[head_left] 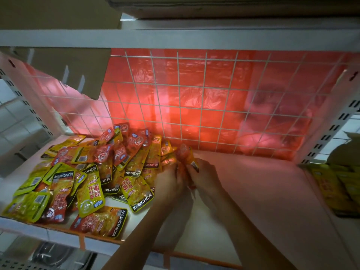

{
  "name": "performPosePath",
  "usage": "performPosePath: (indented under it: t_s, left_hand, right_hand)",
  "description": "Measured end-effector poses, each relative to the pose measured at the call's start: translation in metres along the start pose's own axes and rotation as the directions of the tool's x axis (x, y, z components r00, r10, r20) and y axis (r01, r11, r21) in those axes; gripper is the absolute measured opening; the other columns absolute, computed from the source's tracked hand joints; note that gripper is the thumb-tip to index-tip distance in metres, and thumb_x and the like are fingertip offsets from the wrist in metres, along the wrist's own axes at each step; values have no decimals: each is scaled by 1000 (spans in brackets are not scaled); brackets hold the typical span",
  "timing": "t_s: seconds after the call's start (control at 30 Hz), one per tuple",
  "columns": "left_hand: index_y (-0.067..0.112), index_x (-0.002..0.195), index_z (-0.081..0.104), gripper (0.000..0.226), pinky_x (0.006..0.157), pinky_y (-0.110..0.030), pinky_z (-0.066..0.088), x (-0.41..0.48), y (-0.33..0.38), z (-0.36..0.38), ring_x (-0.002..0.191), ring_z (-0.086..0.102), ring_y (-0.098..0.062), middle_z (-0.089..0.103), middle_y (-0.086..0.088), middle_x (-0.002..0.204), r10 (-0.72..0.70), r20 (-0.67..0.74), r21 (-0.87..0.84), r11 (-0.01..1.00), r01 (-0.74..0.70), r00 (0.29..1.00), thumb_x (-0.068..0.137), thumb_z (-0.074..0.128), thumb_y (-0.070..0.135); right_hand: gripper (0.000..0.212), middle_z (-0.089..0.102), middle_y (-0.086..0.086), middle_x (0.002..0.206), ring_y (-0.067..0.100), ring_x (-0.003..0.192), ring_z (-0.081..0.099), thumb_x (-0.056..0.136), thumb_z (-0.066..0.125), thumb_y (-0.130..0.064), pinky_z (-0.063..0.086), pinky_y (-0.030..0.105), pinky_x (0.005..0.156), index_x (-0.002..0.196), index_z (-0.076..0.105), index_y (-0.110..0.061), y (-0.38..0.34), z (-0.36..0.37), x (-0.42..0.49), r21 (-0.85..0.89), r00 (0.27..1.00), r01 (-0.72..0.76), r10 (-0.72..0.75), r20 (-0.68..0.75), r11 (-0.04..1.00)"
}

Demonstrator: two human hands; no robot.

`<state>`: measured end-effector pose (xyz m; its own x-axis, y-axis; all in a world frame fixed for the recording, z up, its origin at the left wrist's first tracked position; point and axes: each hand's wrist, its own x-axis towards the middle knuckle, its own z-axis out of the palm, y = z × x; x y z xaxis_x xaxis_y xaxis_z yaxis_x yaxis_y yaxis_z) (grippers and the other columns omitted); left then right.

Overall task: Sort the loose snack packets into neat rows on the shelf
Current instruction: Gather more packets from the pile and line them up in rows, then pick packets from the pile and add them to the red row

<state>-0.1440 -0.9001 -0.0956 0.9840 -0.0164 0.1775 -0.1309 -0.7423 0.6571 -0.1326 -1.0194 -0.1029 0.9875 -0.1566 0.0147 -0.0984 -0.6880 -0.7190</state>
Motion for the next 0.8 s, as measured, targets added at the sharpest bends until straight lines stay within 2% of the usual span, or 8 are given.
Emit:
performPosePath:
  t_s: [0.13,0.2,0.27,0.33,0.4,0.57,0.63,0.8]
  left_hand:
    - [29,84,66,18,66,-34,58,-14,19,4,76,71,-18,71,2,80,-64,121,-469,876,114,991,88,49,23]
    - [25,108,65,35,69,-33,58,-15,18,12,81,71,-15,70,0,91,64,68,-437,899,-27,996,79,51,10]
    - [29,139,42,72,66,-30,57,-16,19,21,75,69,-8,66,3,97,148,59,-374,920,-115,987,74,55,1]
    - [46,145,16,99,62,-24,56,-22,32,31,67,66,-7,58,4,105,258,106,-367,908,-204,960,73,59,-7]
    - [55,143,11,106,64,-18,55,-31,51,40,72,66,-10,48,4,112,396,98,-261,895,-361,913,73,65,-5]
    - [23,121,48,76,65,-36,56,-60,107,70,102,61,-32,44,-11,132,519,-38,31,855,-518,854,57,88,21]
    - [12,103,56,64,72,-34,54,-72,131,87,104,58,-34,54,-14,122,575,-27,78,817,-572,818,52,91,28]
    - [15,92,56,40,64,-15,43,-127,208,128,79,65,-16,62,7,85,524,209,-235,847,-478,826,68,84,30]
  right_hand:
    - [25,71,11,95,31,93,65,94,52,-31,43,32,71,93,66,-11,10,-12,-14,90,998,-58,60,-21,994]
    - [18,72,9,96,27,93,65,92,56,-25,39,27,67,92,67,-11,17,-25,-24,162,994,-80,90,-60,984]
    - [14,72,4,90,20,86,66,91,58,-25,36,23,64,89,68,-15,22,-38,-35,210,989,-97,118,-90,973]
    - [11,71,0,84,16,79,65,91,57,-26,39,21,63,86,66,-21,34,-53,-47,241,985,-122,148,-92,963]
    - [14,71,0,82,17,73,66,92,54,-29,47,23,65,85,64,-21,47,-71,-60,285,975,-154,192,-108,946]
    - [21,70,4,90,16,70,65,92,57,-32,47,14,55,100,67,-16,95,-135,-102,347,931,-235,313,-189,908]
    - [19,71,5,89,21,81,66,88,62,-34,52,31,70,93,68,-17,120,-160,-122,361,908,-245,343,-239,900]
    - [28,70,5,98,22,91,66,88,64,-36,53,41,85,104,66,-13,172,-225,-190,572,882,-211,406,-238,792]
